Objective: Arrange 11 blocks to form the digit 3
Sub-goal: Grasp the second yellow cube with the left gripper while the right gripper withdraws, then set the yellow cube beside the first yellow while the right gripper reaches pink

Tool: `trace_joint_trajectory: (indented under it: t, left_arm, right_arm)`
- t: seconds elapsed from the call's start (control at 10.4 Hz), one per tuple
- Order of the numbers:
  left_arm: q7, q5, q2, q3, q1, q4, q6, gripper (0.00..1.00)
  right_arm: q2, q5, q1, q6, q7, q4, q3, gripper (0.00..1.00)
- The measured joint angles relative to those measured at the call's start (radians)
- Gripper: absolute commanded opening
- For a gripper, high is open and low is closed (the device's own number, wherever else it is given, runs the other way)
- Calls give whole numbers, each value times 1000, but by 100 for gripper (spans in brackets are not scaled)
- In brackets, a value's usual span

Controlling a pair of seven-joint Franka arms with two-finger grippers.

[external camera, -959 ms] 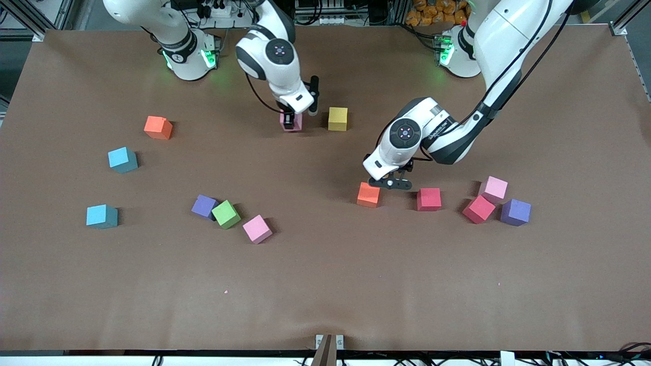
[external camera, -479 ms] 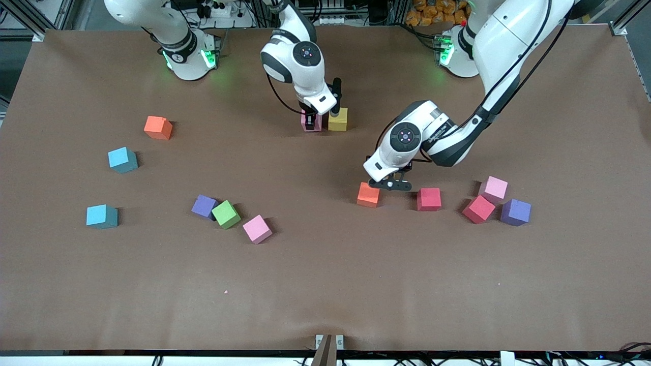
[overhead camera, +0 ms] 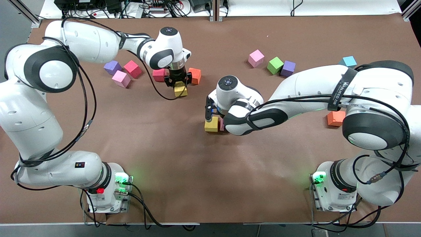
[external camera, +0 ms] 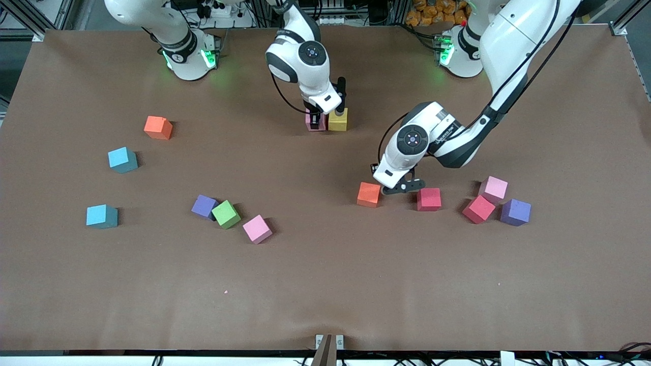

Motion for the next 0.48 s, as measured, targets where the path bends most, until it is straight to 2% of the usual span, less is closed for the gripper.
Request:
trace_joint_trajectory:
  t: [0.19, 0.38, 0.48]
  left_arm:
    - [-170, -13, -23, -48, 21, -34, -14, 18]
    - [-293, -40, -44, -169, 135, -96, -15, 18]
    - [-340, -43, -51, -255, 227, -133, -15, 18]
  right_arm:
    - [7, 0, 2, -1, 16, 7, 1, 28]
    - [16, 0, 6, -1, 19, 12, 1, 30]
    - [20, 0, 8, -1, 20, 16, 1, 53]
